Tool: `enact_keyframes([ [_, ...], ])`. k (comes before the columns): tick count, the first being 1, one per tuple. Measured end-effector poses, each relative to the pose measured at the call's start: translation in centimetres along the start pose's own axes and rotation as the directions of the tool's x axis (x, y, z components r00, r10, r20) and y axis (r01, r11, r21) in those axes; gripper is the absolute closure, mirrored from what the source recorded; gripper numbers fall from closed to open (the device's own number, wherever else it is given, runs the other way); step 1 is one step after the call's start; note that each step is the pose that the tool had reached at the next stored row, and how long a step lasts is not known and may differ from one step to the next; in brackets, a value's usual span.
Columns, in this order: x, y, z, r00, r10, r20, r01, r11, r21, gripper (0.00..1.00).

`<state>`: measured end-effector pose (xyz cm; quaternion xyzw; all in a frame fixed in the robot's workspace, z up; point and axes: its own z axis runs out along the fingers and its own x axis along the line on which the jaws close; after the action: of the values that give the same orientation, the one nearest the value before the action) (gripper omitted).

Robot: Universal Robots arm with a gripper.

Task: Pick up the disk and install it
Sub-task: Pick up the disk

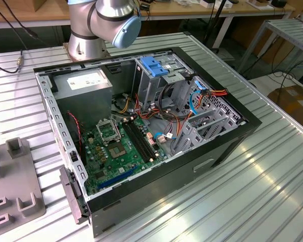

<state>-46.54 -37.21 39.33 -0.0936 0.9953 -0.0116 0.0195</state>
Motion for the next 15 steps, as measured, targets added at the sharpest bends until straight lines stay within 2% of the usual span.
enact_keyframes([
  [6,0.0,0.0,0.0,0.9982,-0.059,0.0017,0.059,0.9982,-0.0021,0.9],
  [10,0.0,0.0,0.0,0.9937,-0.112,0.0032,0.112,0.9937,-0.004,0.9],
  [15,0.0,0.0,0.0,0.986,-0.167,0.005,0.167,0.986,-0.0057,0.9],
])
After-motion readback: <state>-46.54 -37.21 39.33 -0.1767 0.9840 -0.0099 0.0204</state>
